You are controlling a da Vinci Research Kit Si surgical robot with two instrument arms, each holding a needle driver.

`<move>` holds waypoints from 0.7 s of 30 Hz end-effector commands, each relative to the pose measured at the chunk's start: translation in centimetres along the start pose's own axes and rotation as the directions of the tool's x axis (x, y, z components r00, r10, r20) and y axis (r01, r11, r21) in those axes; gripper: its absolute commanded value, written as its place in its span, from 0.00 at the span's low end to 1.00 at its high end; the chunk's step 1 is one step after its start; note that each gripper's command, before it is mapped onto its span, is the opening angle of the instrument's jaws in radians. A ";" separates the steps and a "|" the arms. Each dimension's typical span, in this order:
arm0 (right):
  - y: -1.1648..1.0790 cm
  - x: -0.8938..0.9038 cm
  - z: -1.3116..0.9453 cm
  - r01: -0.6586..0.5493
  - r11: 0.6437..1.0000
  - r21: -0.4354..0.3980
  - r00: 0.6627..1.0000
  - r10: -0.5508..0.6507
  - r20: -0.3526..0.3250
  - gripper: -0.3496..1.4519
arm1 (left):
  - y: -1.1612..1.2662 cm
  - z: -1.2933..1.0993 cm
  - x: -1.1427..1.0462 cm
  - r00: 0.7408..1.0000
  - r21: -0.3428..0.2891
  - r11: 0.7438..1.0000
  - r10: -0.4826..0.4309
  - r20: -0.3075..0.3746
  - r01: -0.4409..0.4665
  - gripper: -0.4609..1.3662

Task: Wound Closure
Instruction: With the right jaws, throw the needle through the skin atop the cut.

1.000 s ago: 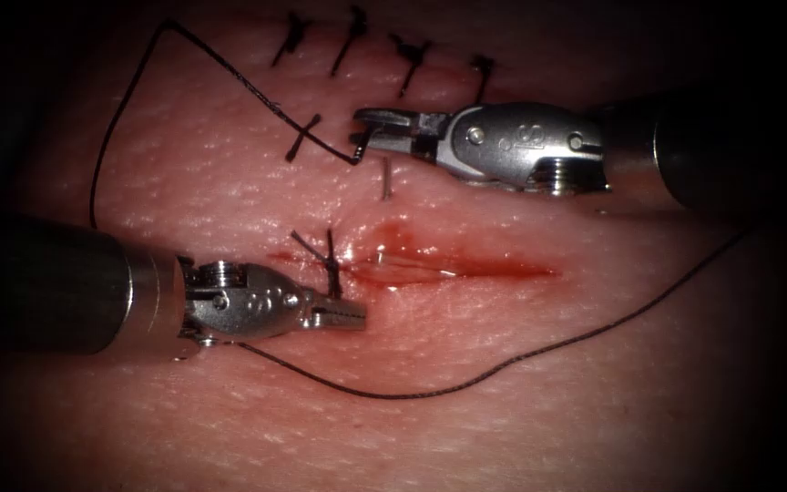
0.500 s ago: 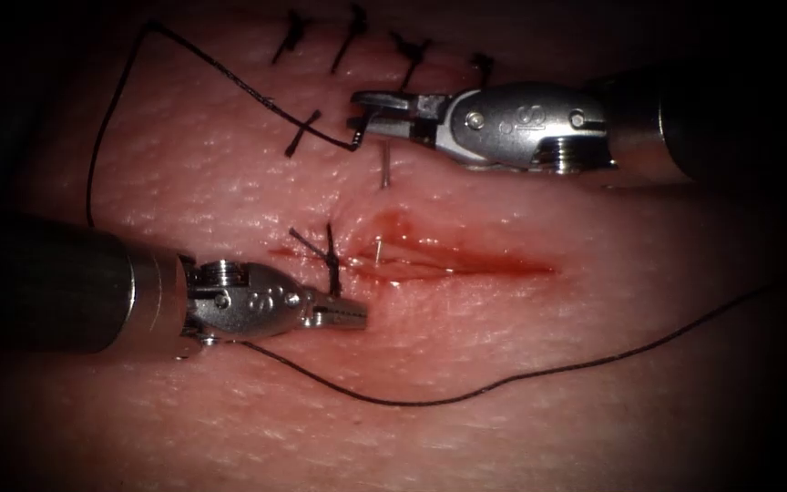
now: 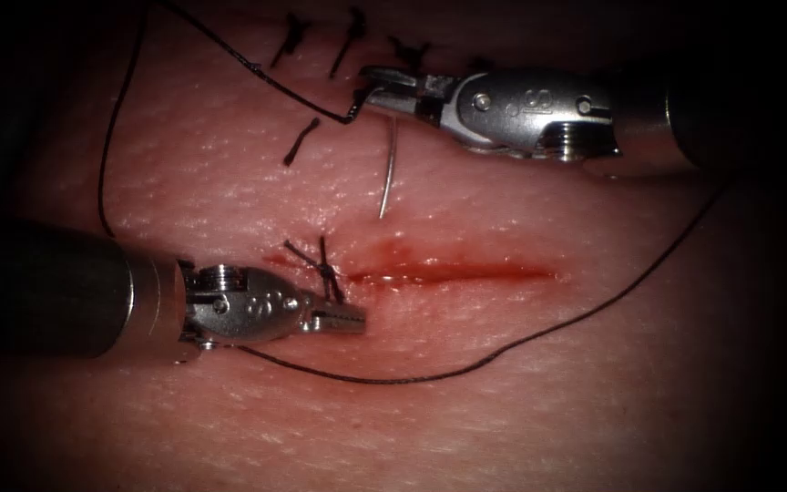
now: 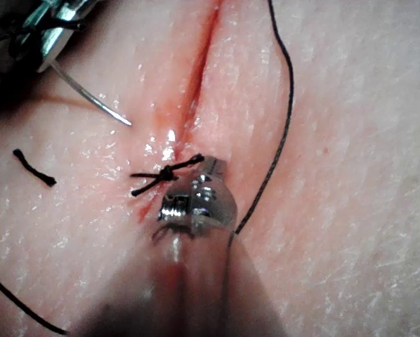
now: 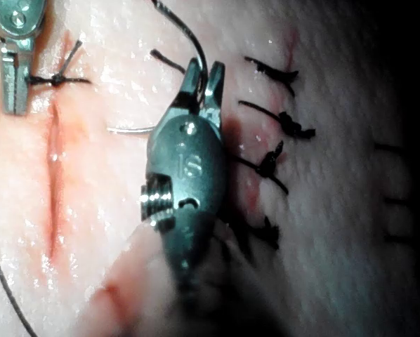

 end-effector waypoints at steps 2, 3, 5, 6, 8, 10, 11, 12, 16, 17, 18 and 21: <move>-0.06 -0.04 0.00 0.008 1.000 0.010 1.000 -0.008 0.005 0.00 | 0.00 -0.01 0.00 1.000 -0.008 1.000 -0.001 0.000 0.001 0.06; -0.11 -0.06 0.00 0.013 1.000 0.015 1.000 -0.013 0.008 0.00 | 0.00 -0.01 0.01 1.000 -0.009 1.000 -0.001 0.000 0.001 0.06; -0.17 -0.11 -0.01 0.020 0.999 0.024 1.000 -0.021 0.016 0.00 | 0.00 -0.01 0.01 1.000 -0.009 1.000 -0.001 0.000 0.001 0.06; -0.20 -0.13 -0.01 0.023 0.999 0.028 1.000 -0.024 0.018 0.00 | 0.00 -0.01 0.01 1.000 -0.009 1.000 -0.001 0.000 0.001 0.06; -0.24 -0.16 -0.01 0.028 0.999 0.039 0.999 -0.029 0.021 0.00 | 0.00 -0.01 0.01 1.000 -0.009 1.000 -0.001 0.000 0.001 0.06; -0.32 -0.19 0.00 0.034 0.998 0.057 0.999 -0.035 0.025 0.00 | 0.00 -0.01 0.01 1.000 -0.009 1.000 -0.001 0.000 0.001 0.06; -0.35 -0.20 0.00 0.036 0.997 0.061 0.999 -0.037 0.027 0.00 | 0.00 -0.01 0.01 1.000 -0.009 1.000 -0.001 0.000 0.001 0.06; -0.42 -0.23 0.02 0.041 0.997 0.069 0.999 -0.043 0.031 0.00 | 0.00 -0.01 0.01 1.000 -0.009 1.000 -0.001 0.000 0.001 0.06; -0.67 -0.39 0.06 -0.006 0.998 0.069 0.999 0.003 0.039 0.00 | -0.01 -0.01 0.01 1.000 -0.009 1.000 -0.001 0.000 0.001 0.06; -0.73 -0.44 0.05 -0.011 0.998 0.059 0.999 0.009 0.042 0.00 | -0.01 -0.01 0.01 1.000 -0.009 1.000 -0.001 0.000 0.001 0.06; -0.76 -0.47 0.05 -0.019 0.999 0.050 0.999 0.016 0.046 0.00 | -0.01 -0.01 0.01 1.000 -0.009 1.000 -0.001 0.000 0.001 0.06; -0.91 -0.62 0.02 -0.064 0.998 0.019 0.996 0.063 0.056 0.00 | -0.01 -0.01 0.01 1.000 -0.009 1.000 -0.001 0.000 0.001 0.06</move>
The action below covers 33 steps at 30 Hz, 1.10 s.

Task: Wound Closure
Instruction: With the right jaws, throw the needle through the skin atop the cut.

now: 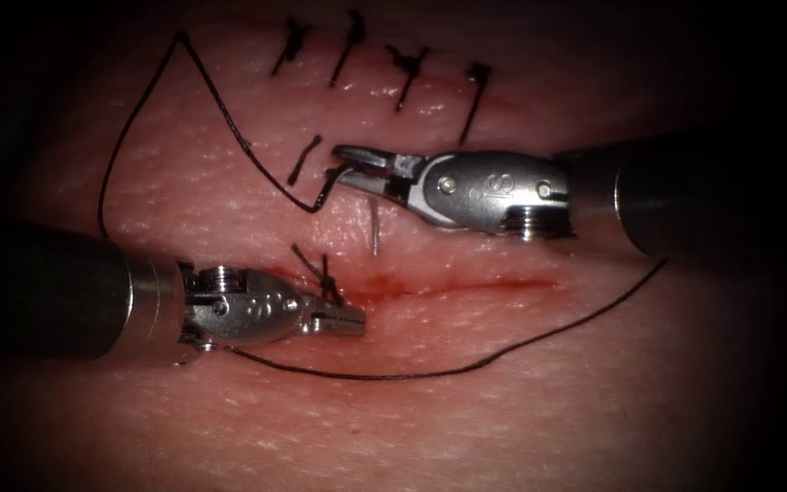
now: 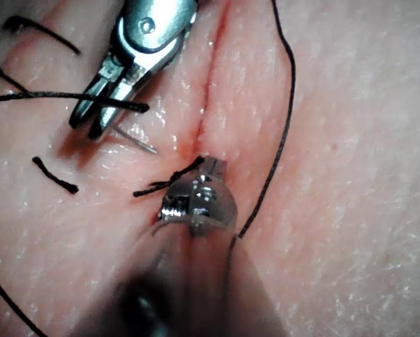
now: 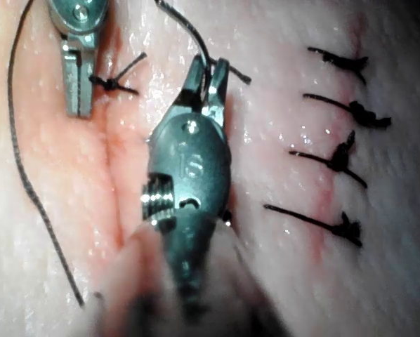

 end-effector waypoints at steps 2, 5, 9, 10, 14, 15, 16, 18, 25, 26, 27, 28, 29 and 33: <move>-0.09 -0.08 -0.01 -0.035 0.999 -0.022 0.999 0.035 0.005 0.00 | 0.00 0.00 0.00 1.000 -0.009 1.000 0.000 0.000 0.000 0.06; -0.18 -0.18 -0.06 -0.073 0.996 -0.048 0.997 0.074 0.012 0.00 | 0.00 0.00 0.00 1.000 -0.009 1.000 0.000 0.000 0.000 0.06; -0.24 -0.23 -0.12 -0.111 0.992 -0.067 0.994 0.112 0.017 0.00 | 0.00 0.00 0.00 1.000 -0.009 1.000 0.000 0.000 0.000 0.06; -0.26 -0.25 -0.14 -0.115 0.991 -0.067 0.993 0.116 0.016 0.00 | 0.00 0.00 0.00 1.000 -0.009 1.000 0.000 0.000 0.000 0.06; -0.30 -0.29 -0.14 -0.140 0.988 -0.069 0.990 0.141 0.009 0.00 | 0.00 0.00 0.00 1.000 -0.008 1.000 0.000 0.000 0.000 0.06; -0.31 -0.30 -0.14 -0.144 0.987 -0.070 0.989 0.145 0.008 0.00 | 0.00 0.00 0.00 1.000 -0.008 1.000 0.000 0.000 0.000 0.06; -0.32 -0.32 -0.13 -0.155 0.986 -0.069 0.988 0.156 0.006 0.00 | 0.00 0.00 0.00 1.000 -0.008 1.000 0.000 0.000 0.000 0.06; -0.29 -0.32 -0.13 -0.156 0.985 -0.070 0.988 0.156 0.007 0.00 | 0.00 0.00 -0.01 1.000 -0.008 1.000 0.000 0.000 0.000 0.06; 0.08 -0.05 -0.12 -0.163 0.982 -0.094 0.987 0.162 -0.017 0.00 | 0.02 0.03 -0.03 1.000 -0.011 1.000 0.008 0.001 -0.008 0.06; 0.19 0.04 -0.11 -0.151 0.984 -0.097 0.988 0.150 -0.017 0.00 | 0.03 0.04 -0.03 1.000 -0.010 1.000 0.008 0.001 -0.008 0.06; 0.24 0.09 -0.11 -0.140 0.986 -0.095 0.990 0.139 -0.013 0.00 | 0.04 0.04 -0.03 1.000 -0.013 1.000 0.008 0.002 -0.008 0.06; 0.30 0.14 -0.10 -0.134 0.987 -0.092 0.991 0.133 -0.014 0.00 | 0.04 0.06 -0.04 1.000 -0.014 1.000 0.009 0.005 -0.009 0.06; 0.35 0.19 -0.10 -0.129 0.988 -0.090 0.992 0.129 -0.010 0.00 | 0.06 0.07 -0.04 1.000 -0.016 1.000 0.009 0.005 -0.009 0.06; 0.43 0.29 -0.10 -0.123 0.988 -0.090 0.992 0.122 -0.015 0.00 | 0.14 0.17 -0.09 1.000 -0.033 0.999 0.008 0.020 -0.007 0.06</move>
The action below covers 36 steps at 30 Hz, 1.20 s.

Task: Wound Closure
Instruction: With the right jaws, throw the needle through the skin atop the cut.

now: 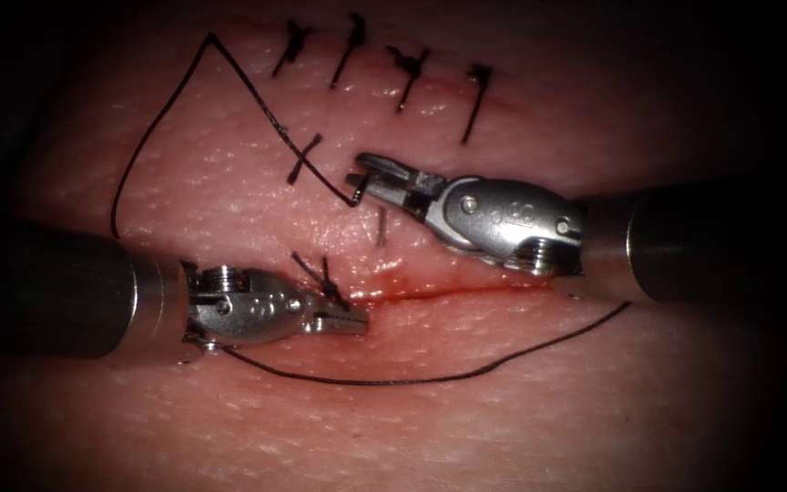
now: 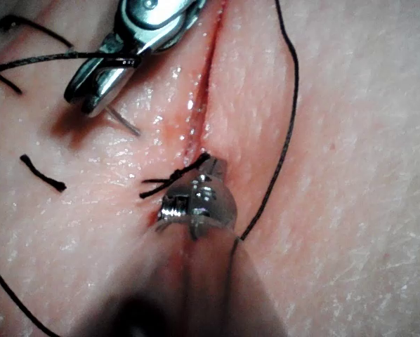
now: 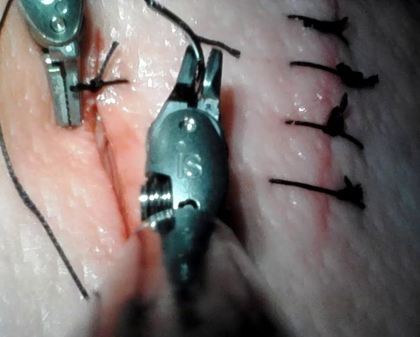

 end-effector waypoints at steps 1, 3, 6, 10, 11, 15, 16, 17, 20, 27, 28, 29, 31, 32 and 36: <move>0.01 0.02 0.00 -0.001 1.000 0.000 1.000 0.001 -0.001 0.00 | 0.04 0.05 -0.02 1.000 -0.021 1.000 -0.003 0.008 0.003 0.06; 0.00 0.03 0.00 -0.002 1.000 0.000 1.000 0.002 0.000 0.00 | 0.12 0.15 -0.07 1.000 -0.037 0.999 -0.002 0.030 0.003 0.06; 0.00 0.03 0.00 -0.002 1.000 -0.001 1.000 0.002 -0.003 0.00 | 0.20 0.27 -0.15 0.996 -0.043 0.999 0.009 0.083 -0.006 0.06; 0.01 0.05 0.00 -0.005 1.000 -0.001 1.000 0.005 -0.008 0.00 | 0.22 0.36 -0.27 0.992 -0.039 0.999 0.021 0.126 -0.016 0.06; 0.02 0.06 0.00 -0.006 1.000 0.000 1.000 0.006 -0.011 0.00 | 0.21 0.37 -0.28 0.991 -0.038 0.999 0.023 0.129 -0.018 0.06; 0.05 0.13 0.00 -0.014 1.000 0.004 1.000 0.014 -0.022 0.00 | 0.12 0.38 -0.40 0.986 -0.037 0.999 0.034 0.165 -0.029 0.06; 0.05 0.14 0.00 -0.016 1.000 0.004 1.000 0.016 -0.021 0.00 | 0.09 0.39 -0.43 0.984 -0.035 0.999 0.032 0.174 -0.026 0.06; 0.06 0.16 0.00 -0.018 1.000 0.005 1.000 0.018 -0.020 0.00 | 0.07 0.39 -0.47 0.983 -0.031 0.999 0.035 0.182 -0.030 0.06; 0.08 0.22 -0.01 -0.023 1.000 0.006 1.000 0.024 -0.017 0.00 | -0.01 0.41 -0.60 0.979 -0.022 0.999 0.036 0.202 -0.032 0.06; 0.04 0.17 -0.02 -0.059 0.998 0.018 0.998 0.059 -0.005 0.00 | -0.10 0.33 -0.73 0.974 -0.019 0.999 0.034 0.223 -0.030 0.06; 0.02 0.15 -0.03 -0.074 0.997 0.019 0.997 0.074 -0.004 0.00 | -0.11 0.31 -0.72 0.974 -0.018 0.999 0.034 0.222 -0.030 0.06; 0.00 0.10 -0.03 -0.104 0.994 0.019 0.994 0.105 -0.006 0.00 | -0.12 0.29 -0.70 0.974 -0.018 0.999 0.033 0.222 -0.030 0.06; -0.01 0.05 -0.03 -0.146 0.989 0.020 0.989 0.146 -0.005 0.00 | -0.12 0.28 -0.68 0.974 -0.014 0.999 0.033 0.224 -0.030 0.06; -0.01 0.03 -0.03 -0.173 0.985 0.021 0.985 0.173 -0.003 0.00 | -0.12 0.27 -0.67 0.974 -0.015 0.999 0.032 0.224 -0.030 0.06; 0.03 -0.13 -0.03 -0.323 0.946 0.025 0.946 0.323 0.014 0.00 | -0.12 0.24 -0.65 0.975 -0.019 1.000 0.027 0.221 -0.024 0.06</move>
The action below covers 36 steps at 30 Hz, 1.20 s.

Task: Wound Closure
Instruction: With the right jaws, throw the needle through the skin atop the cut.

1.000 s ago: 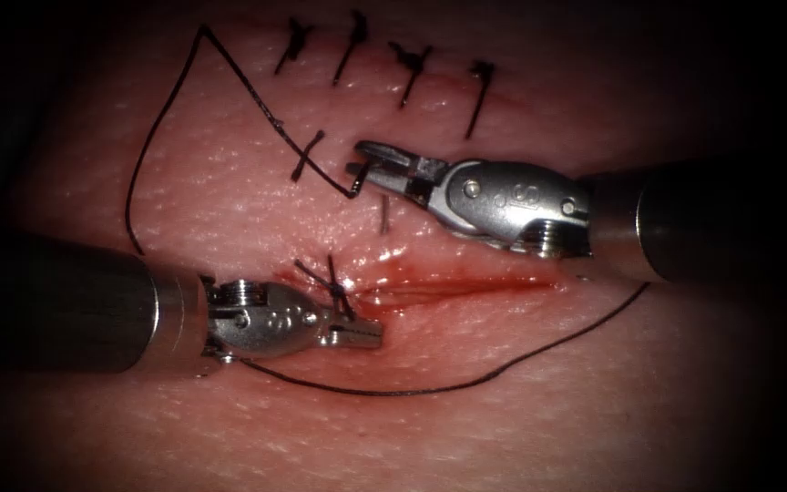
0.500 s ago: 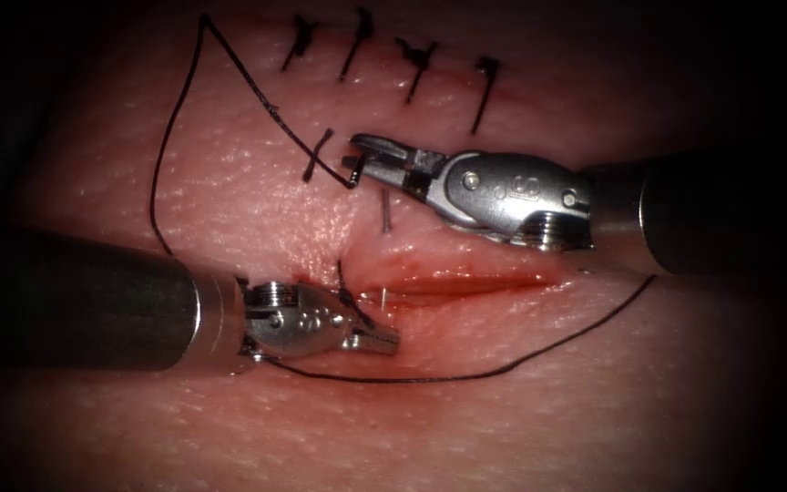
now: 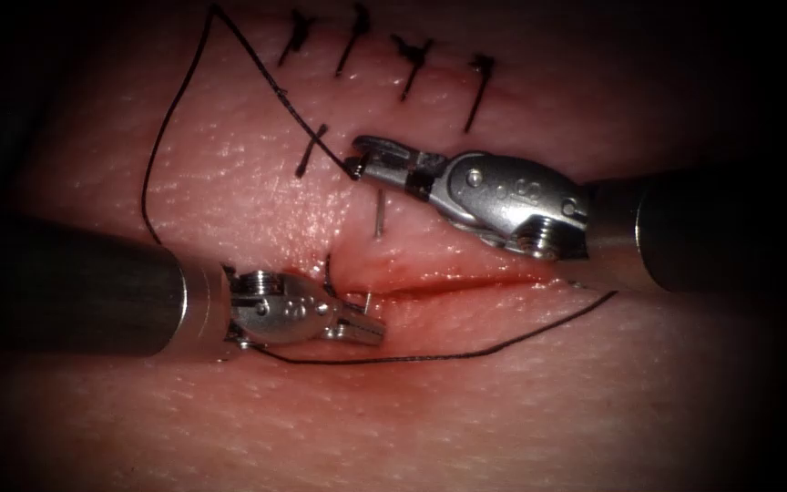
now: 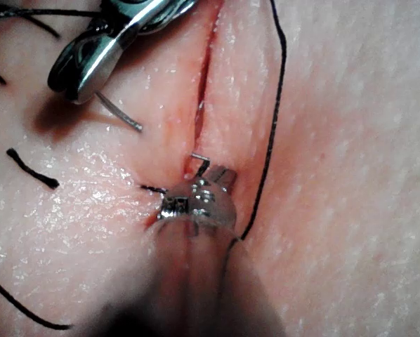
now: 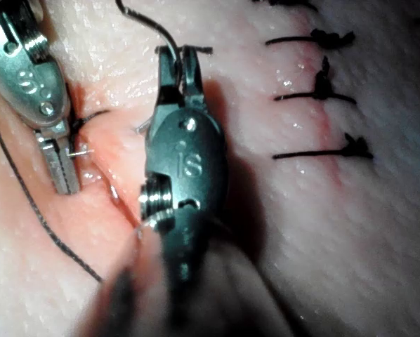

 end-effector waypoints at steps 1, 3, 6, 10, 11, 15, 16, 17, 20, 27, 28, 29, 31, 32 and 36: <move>-0.01 -0.03 0.02 -0.062 0.998 0.008 0.998 0.061 0.006 0.00 | 0.00 -0.02 -0.01 1.000 -0.009 1.000 -0.001 -0.002 0.001 0.06; 0.04 -0.10 0.02 -0.124 0.992 0.012 0.992 0.124 0.004 0.00 | -0.01 -0.03 -0.02 1.000 -0.011 1.000 0.001 -0.002 -0.001 0.06; 0.10 -0.16 0.02 -0.193 0.981 0.020 0.981 0.193 -0.003 0.00 | -0.02 -0.05 -0.04 1.000 -0.010 1.000 0.003 -0.002 -0.003 0.06; 0.16 -0.24 0.02 -0.305 0.951 0.045 0.952 0.306 -0.023 0.00 | -0.03 -0.06 -0.05 1.000 -0.012 1.000 0.005 -0.002 -0.005 0.06; 0.16 -0.26 0.03 -0.325 0.944 0.054 0.945 0.326 -0.021 0.00 | -0.03 -0.06 -0.05 1.000 -0.012 1.000 0.005 -0.002 -0.005 0.06; 0.09 -0.38 0.04 -0.428 0.899 0.096 0.903 0.430 -0.009 0.00 | -0.04 -0.09 -0.04 1.000 -0.009 1.000 0.005 -0.006 -0.005 0.06; 0.07 -0.40 0.04 -0.452 0.886 0.102 0.891 0.455 -0.005 0.00 | -0.04 -0.09 -0.04 1.000 -0.009 1.000 0.005 -0.006 -0.005 0.06; 0.05 -0.43 0.03 -0.486 0.867 0.108 0.872 0.489 0.001 0.00 | -0.05 -0.09 -0.04 1.000 -0.010 1.000 0.005 -0.006 -0.005 0.06; -0.02 -0.47 0.03 -0.592 0.796 0.124 0.804 0.593 0.033 0.00 | -0.05 -0.10 -0.05 1.000 -0.011 1.000 0.006 -0.009 -0.006 0.06; -0.19 -0.49 0.03 -0.636 0.757 0.151 0.772 0.626 0.113 0.00 | -0.08 -0.11 -0.06 1.000 -0.010 1.000 0.009 -0.010 -0.009 0.06; -0.20 -0.50 0.03 -0.645 0.749 0.154 0.764 0.634 0.117 0.00 | -0.09 -0.11 -0.06 1.000 -0.011 1.000 0.009 -0.010 -0.009 0.06; -0.23 -0.50 0.04 -0.662 0.731 0.164 0.750 0.649 0.131 0.00 | -0.09 -0.12 -0.06 1.000 -0.011 1.000 0.009 -0.010 -0.009 0.06; -0.29 -0.52 0.05 -0.686 0.706 0.177 0.728 0.668 0.156 0.00 | -0.10 -0.13 -0.07 1.000 -0.012 1.000 0.010 -0.010 -0.010 0.06; -0.30 -0.52 0.06 -0.690 0.702 0.178 0.724 0.671 0.159 0.00 | -0.10 -0.13 -0.07 1.000 -0.012 1.000 0.010 -0.010 -0.010 0.06; -0.44 -0.53 0.10 -0.733 0.650 0.203 0.681 0.705 0.200 0.00 | -0.11 -0.14 -0.05 1.000 -0.009 1.000 0.009 -0.016 -0.010 0.06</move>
